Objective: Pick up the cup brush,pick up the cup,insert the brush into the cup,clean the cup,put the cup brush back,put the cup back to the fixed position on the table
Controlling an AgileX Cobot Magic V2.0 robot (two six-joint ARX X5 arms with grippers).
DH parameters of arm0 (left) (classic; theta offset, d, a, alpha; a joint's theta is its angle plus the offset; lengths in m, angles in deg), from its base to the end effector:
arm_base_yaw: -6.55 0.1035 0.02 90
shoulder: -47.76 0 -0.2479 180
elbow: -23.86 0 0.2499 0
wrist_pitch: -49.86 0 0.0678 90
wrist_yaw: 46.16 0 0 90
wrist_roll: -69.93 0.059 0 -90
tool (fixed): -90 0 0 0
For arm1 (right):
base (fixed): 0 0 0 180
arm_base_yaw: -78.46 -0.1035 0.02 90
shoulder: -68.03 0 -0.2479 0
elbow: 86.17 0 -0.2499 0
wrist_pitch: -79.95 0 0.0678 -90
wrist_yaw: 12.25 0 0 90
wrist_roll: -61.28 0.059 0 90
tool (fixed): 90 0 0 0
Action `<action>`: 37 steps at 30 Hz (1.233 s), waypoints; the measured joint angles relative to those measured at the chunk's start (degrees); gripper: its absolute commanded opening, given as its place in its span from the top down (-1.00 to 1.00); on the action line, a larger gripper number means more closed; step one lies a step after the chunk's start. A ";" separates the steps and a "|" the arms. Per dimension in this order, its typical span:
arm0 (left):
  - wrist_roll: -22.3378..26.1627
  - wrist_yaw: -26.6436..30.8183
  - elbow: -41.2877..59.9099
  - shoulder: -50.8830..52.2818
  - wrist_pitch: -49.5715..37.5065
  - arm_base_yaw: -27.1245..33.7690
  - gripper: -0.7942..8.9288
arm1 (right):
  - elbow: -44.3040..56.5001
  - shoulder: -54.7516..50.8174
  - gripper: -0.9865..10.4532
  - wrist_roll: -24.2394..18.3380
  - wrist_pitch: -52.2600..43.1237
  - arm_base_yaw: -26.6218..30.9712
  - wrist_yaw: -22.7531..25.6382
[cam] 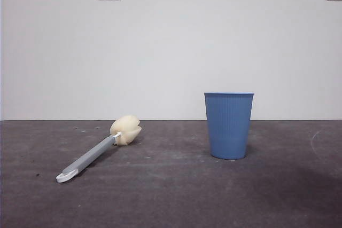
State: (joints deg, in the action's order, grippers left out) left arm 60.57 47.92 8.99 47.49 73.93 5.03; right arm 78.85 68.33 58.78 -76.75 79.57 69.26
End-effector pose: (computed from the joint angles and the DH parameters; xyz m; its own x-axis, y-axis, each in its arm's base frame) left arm 0.1389 0.0005 0.1468 0.9854 0.0450 -0.1641 -0.0699 0.9864 -0.1489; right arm 0.1387 0.0060 0.1492 0.9805 0.1287 -0.1482 -0.1332 0.9909 -0.0210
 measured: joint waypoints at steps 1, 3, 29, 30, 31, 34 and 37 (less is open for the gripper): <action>-0.61 -0.11 0.00 0.00 0.00 0.00 0.84 | 0.00 0.00 0.82 0.07 0.00 -0.02 -0.07; -1.75 -1.25 0.00 0.00 0.00 0.00 0.84 | 0.00 0.00 0.82 0.50 -0.13 0.00 -0.33; -6.56 -15.04 -18.56 -5.42 10.64 0.00 0.85 | -18.34 14.38 0.85 19.45 3.30 -0.02 -14.56; -6.60 -15.85 -20.44 -6.80 12.00 0.00 0.85 | -20.44 16.50 0.85 18.73 5.11 -0.02 -15.98; -6.58 -16.92 -22.34 -8.24 13.42 0.00 0.85 | -22.73 18.67 0.85 17.77 7.08 -0.02 -17.31; -5.77 -19.63 -27.71 -12.46 17.40 0.00 0.85 | -29.59 24.50 0.85 14.45 12.63 -0.02 -20.04; -3.96 -22.64 -33.73 -17.49 21.99 0.00 0.85 | -37.90 30.51 0.85 9.94 20.22 -0.02 -21.44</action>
State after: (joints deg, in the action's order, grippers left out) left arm 56.61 25.28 -24.73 30.00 95.92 5.03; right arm 40.95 98.84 68.72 -56.53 79.55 47.81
